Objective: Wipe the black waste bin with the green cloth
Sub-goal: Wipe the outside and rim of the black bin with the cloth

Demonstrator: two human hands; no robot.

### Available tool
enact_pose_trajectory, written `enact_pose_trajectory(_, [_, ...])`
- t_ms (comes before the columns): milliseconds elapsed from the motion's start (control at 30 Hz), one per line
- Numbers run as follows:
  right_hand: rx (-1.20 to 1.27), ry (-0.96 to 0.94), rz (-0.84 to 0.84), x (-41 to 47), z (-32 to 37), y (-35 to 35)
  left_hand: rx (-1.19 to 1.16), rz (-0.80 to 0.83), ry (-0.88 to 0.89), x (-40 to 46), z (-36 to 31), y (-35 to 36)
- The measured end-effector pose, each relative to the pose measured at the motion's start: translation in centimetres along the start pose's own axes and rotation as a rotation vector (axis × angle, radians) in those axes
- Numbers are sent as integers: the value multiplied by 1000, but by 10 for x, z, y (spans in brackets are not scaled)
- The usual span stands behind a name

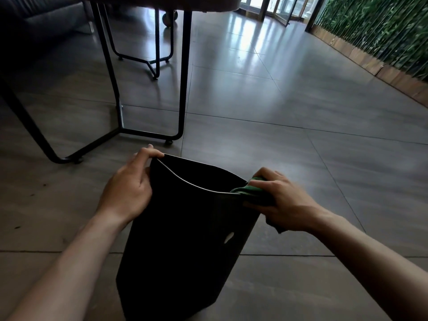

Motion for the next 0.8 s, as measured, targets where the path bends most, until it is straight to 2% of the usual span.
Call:
enact_pose_trajectory(133, [-52,-48,-64,1,20,0,-98,-157,18,-1,-8,-19])
enact_pose_trajectory(200, [-101,-54,-98,9,32,-2,-138,-198,140,-5,-30,-24])
enact_pose_trajectory(300, [-172,-19,-127,21,44,-3,-96,-65,330,-14,-65,-3])
enact_pose_trajectory(400, [-212,-6,-140,29,55,-2,91,90,421,-22,-74,25])
enact_pose_trajectory(667, [-299,-65,-266,28,78,10,186,254,390,-16,-35,28])
enact_pose_trajectory(733, [-226,-85,-321,25,84,8,170,261,376,-17,-28,25])
enact_pose_trajectory(800, [-54,-72,-447,18,82,-1,168,252,378,-18,-24,23])
Point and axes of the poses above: each hand's wrist, its own x-axis towards the middle knuckle, its own y-axis out of the palm, z = x × y, the point moved 10 cm from there along x, towards the middle knuckle, and after that the axes turned 10 degrees about x, right-handed, at the moved point
